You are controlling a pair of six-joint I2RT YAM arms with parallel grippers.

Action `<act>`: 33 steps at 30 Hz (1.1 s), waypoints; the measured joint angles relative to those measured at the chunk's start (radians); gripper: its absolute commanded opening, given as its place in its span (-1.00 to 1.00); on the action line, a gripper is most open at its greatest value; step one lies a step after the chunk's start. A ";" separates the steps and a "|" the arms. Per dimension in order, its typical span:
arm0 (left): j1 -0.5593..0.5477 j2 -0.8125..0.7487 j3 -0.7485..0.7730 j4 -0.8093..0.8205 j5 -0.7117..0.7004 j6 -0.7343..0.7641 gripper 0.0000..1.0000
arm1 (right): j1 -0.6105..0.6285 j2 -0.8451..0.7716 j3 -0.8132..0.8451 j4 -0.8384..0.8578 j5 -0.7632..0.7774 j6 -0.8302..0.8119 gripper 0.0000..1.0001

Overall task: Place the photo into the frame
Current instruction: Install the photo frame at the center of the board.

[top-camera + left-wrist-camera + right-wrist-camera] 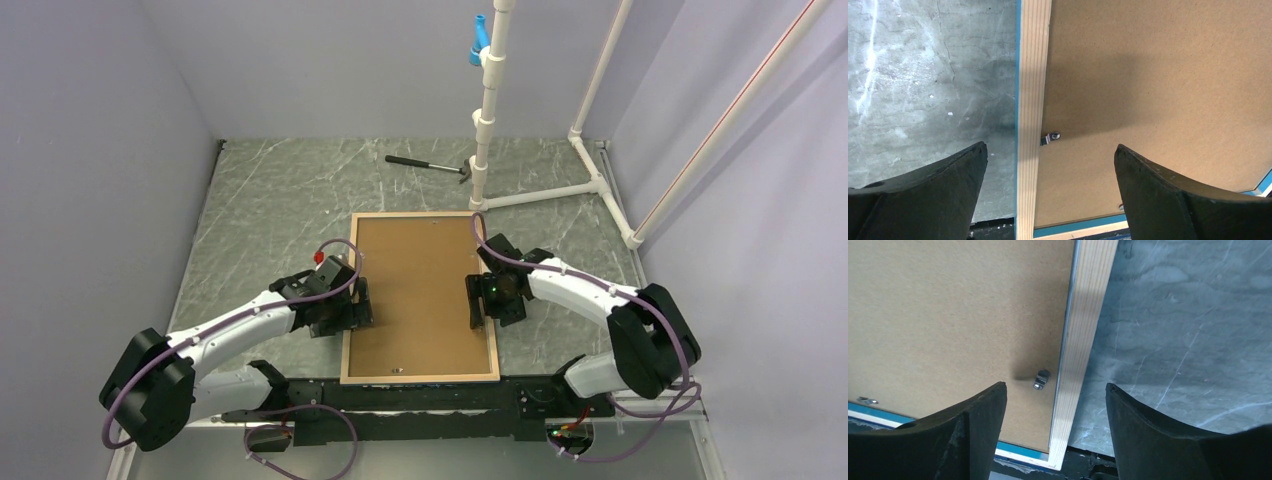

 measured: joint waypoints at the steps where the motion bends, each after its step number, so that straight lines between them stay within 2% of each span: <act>1: 0.000 -0.001 0.000 -0.002 0.000 0.000 0.99 | 0.009 0.009 -0.004 0.000 0.005 0.006 0.39; 4: 0.000 -0.002 0.000 -0.007 -0.003 0.000 0.98 | 0.030 0.035 -0.012 0.002 0.027 0.022 0.32; 6: 0.000 -0.002 0.000 -0.008 -0.006 0.000 0.98 | 0.037 0.044 -0.012 0.005 0.034 0.029 0.20; 12: 0.000 -0.002 0.000 -0.012 -0.011 0.000 0.97 | 0.050 0.044 -0.009 0.010 0.042 0.046 -0.31; 18: 0.000 -0.002 0.000 -0.011 -0.016 0.000 0.96 | 0.040 0.043 -0.004 -0.017 0.058 0.059 -0.97; 19: 0.000 -0.002 0.000 -0.012 -0.016 0.000 0.96 | 0.040 0.043 -0.003 -0.015 0.057 0.063 -1.00; 25: 0.000 -0.002 0.000 -0.014 -0.023 0.001 0.96 | 0.043 0.035 -0.004 -0.015 0.060 0.065 -0.96; 29: 0.001 -0.002 0.000 -0.018 -0.026 0.001 0.96 | 0.043 0.023 -0.005 -0.011 0.064 0.064 -0.32; 31: 0.001 -0.002 0.000 -0.021 -0.026 0.001 0.96 | 0.044 0.015 -0.005 -0.016 0.070 0.062 -0.26; 33: 0.001 -0.002 0.000 -0.021 -0.026 0.001 0.96 | 0.043 0.008 -0.003 0.000 0.071 0.061 -0.27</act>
